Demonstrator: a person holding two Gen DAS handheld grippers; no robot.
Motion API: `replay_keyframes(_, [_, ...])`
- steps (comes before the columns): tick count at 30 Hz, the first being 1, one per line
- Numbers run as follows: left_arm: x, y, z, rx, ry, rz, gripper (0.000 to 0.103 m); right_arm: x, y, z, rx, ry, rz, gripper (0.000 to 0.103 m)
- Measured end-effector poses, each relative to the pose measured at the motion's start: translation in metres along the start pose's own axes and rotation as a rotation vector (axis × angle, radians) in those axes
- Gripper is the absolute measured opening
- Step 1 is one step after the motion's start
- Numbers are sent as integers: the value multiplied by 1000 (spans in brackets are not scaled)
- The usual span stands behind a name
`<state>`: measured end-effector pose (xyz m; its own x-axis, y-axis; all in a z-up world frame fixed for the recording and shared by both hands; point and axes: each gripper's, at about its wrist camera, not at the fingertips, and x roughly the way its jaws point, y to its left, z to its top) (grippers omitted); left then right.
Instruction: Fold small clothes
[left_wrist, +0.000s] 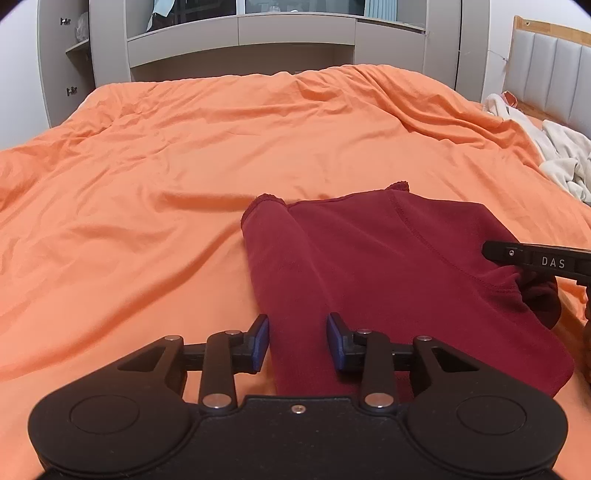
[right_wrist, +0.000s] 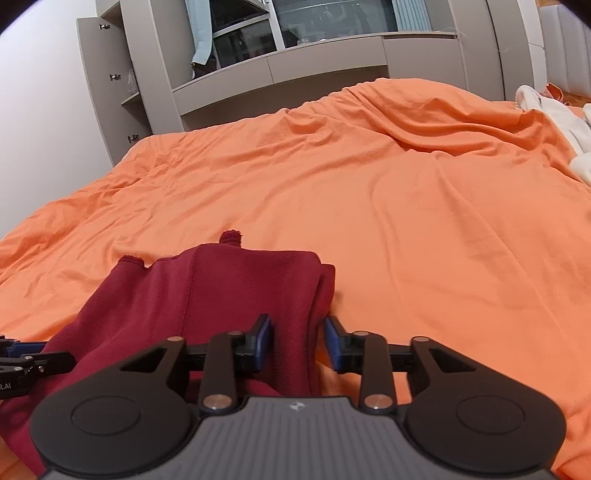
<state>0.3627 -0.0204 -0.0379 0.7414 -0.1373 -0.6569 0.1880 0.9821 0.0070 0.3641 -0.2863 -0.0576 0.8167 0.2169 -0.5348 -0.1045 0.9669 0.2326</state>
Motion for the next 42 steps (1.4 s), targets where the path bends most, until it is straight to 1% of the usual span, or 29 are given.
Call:
replay_keyframes(3, [-1,-1,1,-3,3,15,45,-3,0,0,-2,-1,-6,47])
replay_keyframes(4, [-2,-1,2,-7,5,22,53,-6,0,0,-4,-4,-10,51])
replay_keyframes(5, [-2,0,3,-13,7,29,63,-8,1,0,-4,-8,-12,57])
replay_keyframes(6, [-4,0,3,-22,7,35,68,-11,1,0,-4,-13,-13,60])
replay_keyframes(7, [-6,0,4,-31,5,36,75,-14,1,0,-3,-21,-13,66])
replay_keyframes(8, [-9,1,5,-39,1,34,79,-18,1,0,-4,-28,-12,70])
replay_keyframes(9, [-11,2,5,-48,-3,32,80,-22,2,0,-8,-35,-11,72])
replay_keyframes(11, [-16,4,5,-64,-8,31,89,-31,6,1,-19,-53,-11,82])
replay_keyframes(13, [-25,3,5,-78,-21,33,93,-42,9,1,-34,-81,-10,90])
replay_keyframes(16, [-38,2,7,-85,-50,37,101,-62,14,1,-54,-119,-9,99])
replay_keyframes(17, [-45,1,8,-87,-65,39,102,-69,16,1,-58,-135,-11,101])
replay_keyframes(19, [-58,0,9,-94,-95,39,102,-84,19,2,-66,-163,-12,103])
replay_keyframes(24, [-92,-3,8,-124,-156,38,102,-123,28,-3,-100,-231,-20,103])
replay_keyframes(28, [-123,-7,0,-134,-219,35,102,-156,37,-11,-117,-281,-11,103])
replay_keyframes(33, [-163,-17,-18,-132,-291,39,102,-197,48,-27,-134,-343,-6,103])
replay_keyframes(37, [-190,-25,-36,-124,-326,40,102,-225,55,-40,-152,-373,-6,103])
replay_keyframes(42, [-219,-31,-60,-138,-363,32,102,-258,63,-59,-164,-403,-6,103])
